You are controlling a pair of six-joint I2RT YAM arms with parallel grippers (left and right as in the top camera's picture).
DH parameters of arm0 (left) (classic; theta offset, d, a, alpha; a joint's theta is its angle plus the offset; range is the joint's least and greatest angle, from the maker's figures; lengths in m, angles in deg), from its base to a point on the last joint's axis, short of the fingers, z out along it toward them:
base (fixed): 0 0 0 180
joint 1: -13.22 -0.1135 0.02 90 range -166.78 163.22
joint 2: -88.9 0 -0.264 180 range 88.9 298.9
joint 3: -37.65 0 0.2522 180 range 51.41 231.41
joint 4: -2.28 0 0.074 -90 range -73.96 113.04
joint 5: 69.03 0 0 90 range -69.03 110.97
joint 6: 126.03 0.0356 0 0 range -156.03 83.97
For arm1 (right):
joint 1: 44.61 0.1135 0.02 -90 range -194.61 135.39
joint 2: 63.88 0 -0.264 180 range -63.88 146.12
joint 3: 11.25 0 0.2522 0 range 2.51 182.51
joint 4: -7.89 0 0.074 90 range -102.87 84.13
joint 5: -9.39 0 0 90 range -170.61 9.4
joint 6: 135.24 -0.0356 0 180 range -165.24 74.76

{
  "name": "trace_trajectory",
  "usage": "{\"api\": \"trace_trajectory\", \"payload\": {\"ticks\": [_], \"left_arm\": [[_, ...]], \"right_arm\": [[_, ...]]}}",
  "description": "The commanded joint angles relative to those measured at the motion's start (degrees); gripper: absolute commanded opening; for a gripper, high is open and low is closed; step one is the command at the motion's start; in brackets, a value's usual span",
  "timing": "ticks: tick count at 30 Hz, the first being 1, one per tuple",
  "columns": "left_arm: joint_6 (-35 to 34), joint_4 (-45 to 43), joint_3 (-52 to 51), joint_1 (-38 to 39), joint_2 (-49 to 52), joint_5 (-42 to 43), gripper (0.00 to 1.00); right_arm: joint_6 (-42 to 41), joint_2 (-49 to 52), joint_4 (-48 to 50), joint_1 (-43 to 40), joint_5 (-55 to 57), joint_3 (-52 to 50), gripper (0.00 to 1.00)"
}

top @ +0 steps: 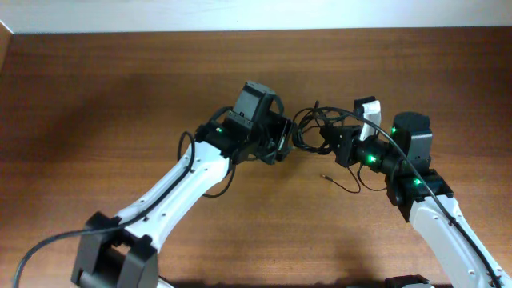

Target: Untangle cables

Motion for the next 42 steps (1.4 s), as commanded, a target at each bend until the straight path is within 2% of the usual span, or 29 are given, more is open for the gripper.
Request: {"api": "trace_trajectory", "payload": {"ticks": [1, 7, 8, 9, 10, 11, 13, 16, 18, 21, 24, 25, 28, 34, 36, 38, 40, 42], "left_arm": [[-0.74, -0.92, 0.39, 1.49, 3.10, 5.09, 0.41], [-0.74, -0.92, 0.39, 4.39, 4.85, 5.35, 0.39], [-0.74, -0.90, 0.39, 4.72, 5.01, 5.22, 0.35], [-0.70, -0.85, 0.39, 4.83, 5.11, 5.16, 0.24], [-0.70, -0.39, 0.39, 4.81, 5.20, 5.11, 0.09], [-0.39, 0.13, 0.39, 4.74, 5.18, 4.31, 0.00], [2.97, 1.11, 0.39, 4.74, 5.18, 0.17, 0.00], [3.63, 4.44, 0.39, 3.82, 5.18, -4.59, 0.00], [4.26, 5.27, 0.39, 2.16, 5.18, -8.02, 0.00], [7.41, 5.22, 0.39, 0.17, 5.18, -12.31, 0.00], [9.22, 4.72, 0.42, -2.58, 5.07, -10.82, 0.00], [11.28, 3.89, 0.44, -4.07, 4.94, -9.01, 0.00], [19.54, -1.07, 0.46, -8.31, 4.63, 3.19, 0.00], [33.18, -7.13, 0.46, -10.64, 4.63, 26.69, 0.00], [36.13, -7.13, 0.46, -10.64, 4.63, 30.82, 0.00], [41.92, -7.13, 0.46, -10.64, 4.63, 36.59, 0.00], [47.56, -7.15, 0.46, -10.64, 4.63, 40.96, 0.00], [50.34, -7.13, 0.46, -10.64, 4.63, 41.44, 0.00]], "right_arm": [[0.79, -0.31, 0.35, 0.26, -1.86, 0.26, 0.04], [0.76, -0.31, 0.35, 0.26, -1.88, 0.26, 0.04], [0.76, -0.31, 0.35, 0.26, -1.88, 0.26, 0.04], [0.76, -0.31, 0.35, 0.26, -1.88, 0.26, 0.04], [0.76, -0.31, 0.33, 0.24, -1.88, 0.26, 0.04], [0.79, -0.31, 0.15, 0.24, -1.86, 0.26, 0.04], [0.81, -0.31, -0.52, 0.20, -1.42, 0.26, 0.04], [2.10, -0.31, -4.76, 0.13, -1.33, 0.26, 0.04], [2.08, -0.31, -7.17, 0.13, -6.25, 0.26, 0.04], [2.12, -0.31, -5.33, 0.13, -19.61, 0.26, 0.04], [5.20, -0.24, -7.02, -0.22, -20.04, 0.26, 0.04], [5.29, -0.22, -9.01, -0.72, -16.85, 0.26, 0.04], [5.27, -0.22, -17.09, -2.69, -0.59, 0.26, 0.04], [3.76, -0.22, -17.97, -3.19, 12.44, 0.26, 0.04], [1.75, -0.22, -18.25, -3.19, 16.37, 0.26, 0.04], [-1.90, -0.22, -18.56, -3.19, 21.92, 0.26, 0.04], [-1.90, -0.22, -18.51, -3.19, 22.18, 0.26, 0.04], [-1.90, -0.17, -18.56, -3.19, 22.18, 0.26, 0.04]]}}
